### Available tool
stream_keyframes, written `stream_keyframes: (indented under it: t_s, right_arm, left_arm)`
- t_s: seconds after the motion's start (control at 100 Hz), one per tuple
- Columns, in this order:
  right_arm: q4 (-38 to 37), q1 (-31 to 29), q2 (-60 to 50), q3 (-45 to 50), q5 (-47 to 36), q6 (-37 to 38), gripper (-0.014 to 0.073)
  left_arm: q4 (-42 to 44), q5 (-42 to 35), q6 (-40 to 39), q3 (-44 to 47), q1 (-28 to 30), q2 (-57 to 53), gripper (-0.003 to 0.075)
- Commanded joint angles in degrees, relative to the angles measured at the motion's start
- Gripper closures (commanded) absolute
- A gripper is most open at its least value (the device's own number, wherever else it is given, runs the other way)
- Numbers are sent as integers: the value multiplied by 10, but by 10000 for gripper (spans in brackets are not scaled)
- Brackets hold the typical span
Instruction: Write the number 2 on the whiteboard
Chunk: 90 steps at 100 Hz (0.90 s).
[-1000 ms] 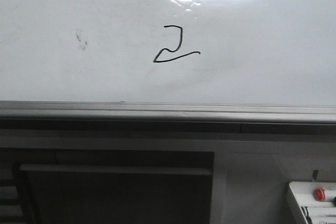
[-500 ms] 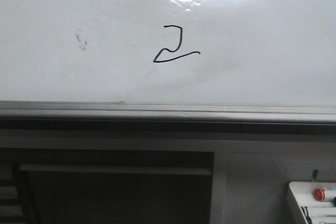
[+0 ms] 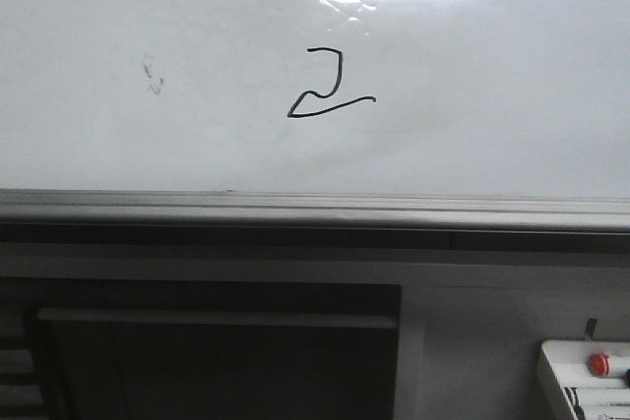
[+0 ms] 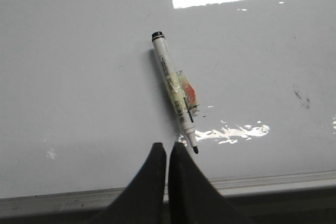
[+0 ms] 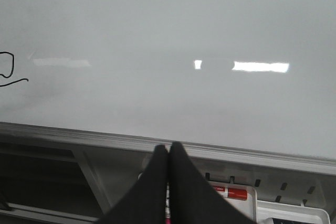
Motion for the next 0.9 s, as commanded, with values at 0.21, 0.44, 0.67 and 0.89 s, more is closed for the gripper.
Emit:
stream_keyframes:
  t_s: [0.21,0.44,0.67,0.89]
  right_arm:
    - [-13,-4,7,-13,-40,-6,666]
    - [-13,-4,7,-13,-41,-6,666]
    - [-13,-4,7,-13,-41,-6,666]
    - [-13,-4,7,-13,-41,-6,666]
  left_arm:
    - [36,-141,-43,76,-1,-22,738]
    - [84,-142,-75,77,-6,-22,738]
    - [84,-142,-75,77,-5,-21,738]
    - [84,-142,-75,77,-5,-21,738]
